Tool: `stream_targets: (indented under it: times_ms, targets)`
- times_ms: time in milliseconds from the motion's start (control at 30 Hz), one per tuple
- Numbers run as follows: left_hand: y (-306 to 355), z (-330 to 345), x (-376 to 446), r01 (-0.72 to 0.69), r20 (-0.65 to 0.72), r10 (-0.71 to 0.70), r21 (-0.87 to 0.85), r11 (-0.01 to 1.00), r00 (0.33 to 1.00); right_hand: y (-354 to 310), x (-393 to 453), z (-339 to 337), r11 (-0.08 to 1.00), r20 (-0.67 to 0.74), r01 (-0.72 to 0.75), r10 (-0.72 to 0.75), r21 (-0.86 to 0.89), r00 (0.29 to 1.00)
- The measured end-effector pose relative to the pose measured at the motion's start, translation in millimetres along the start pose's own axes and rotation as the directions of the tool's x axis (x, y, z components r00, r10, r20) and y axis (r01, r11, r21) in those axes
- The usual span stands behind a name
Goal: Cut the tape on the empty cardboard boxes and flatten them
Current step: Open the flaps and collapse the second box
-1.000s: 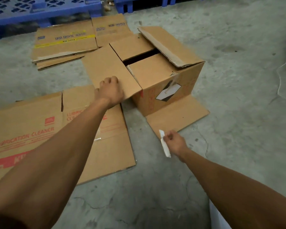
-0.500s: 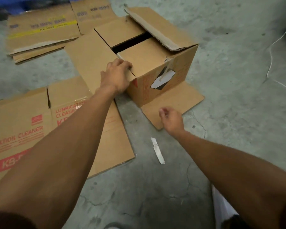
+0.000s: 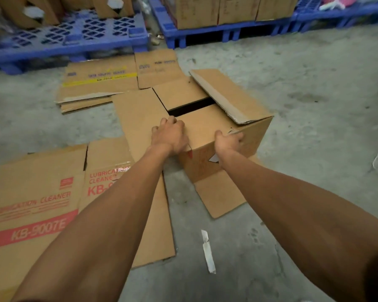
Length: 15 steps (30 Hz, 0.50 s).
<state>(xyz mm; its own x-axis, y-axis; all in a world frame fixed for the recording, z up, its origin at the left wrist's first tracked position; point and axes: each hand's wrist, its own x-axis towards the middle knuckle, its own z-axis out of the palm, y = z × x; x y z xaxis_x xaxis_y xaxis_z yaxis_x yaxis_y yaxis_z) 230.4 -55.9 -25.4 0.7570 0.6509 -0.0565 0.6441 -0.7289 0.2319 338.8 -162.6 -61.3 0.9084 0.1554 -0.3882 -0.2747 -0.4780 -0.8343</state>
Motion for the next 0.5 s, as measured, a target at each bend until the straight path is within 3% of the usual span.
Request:
stream_targets:
  times_ms: [133, 300, 500]
  targets:
    - [15, 5, 32, 0.091, 0.155, -0.074, -0.107, 0.990, 0.985, 13, 6, -2, 0.987, 0.026, 0.116, -0.114, -0.114, 0.993]
    - [41, 26, 55, 0.172, 0.057, -0.174, 0.041, 0.984, 0.983, 16, 25, -9, 0.983, 0.054, 0.157, -0.152, -0.100, 0.987]
    - [71, 14, 47, 0.187, 0.018, -0.194, -0.368, 0.911, 0.981, 5, 82, -57, 0.966, 0.022, 0.196, -0.195, -0.169, 0.981]
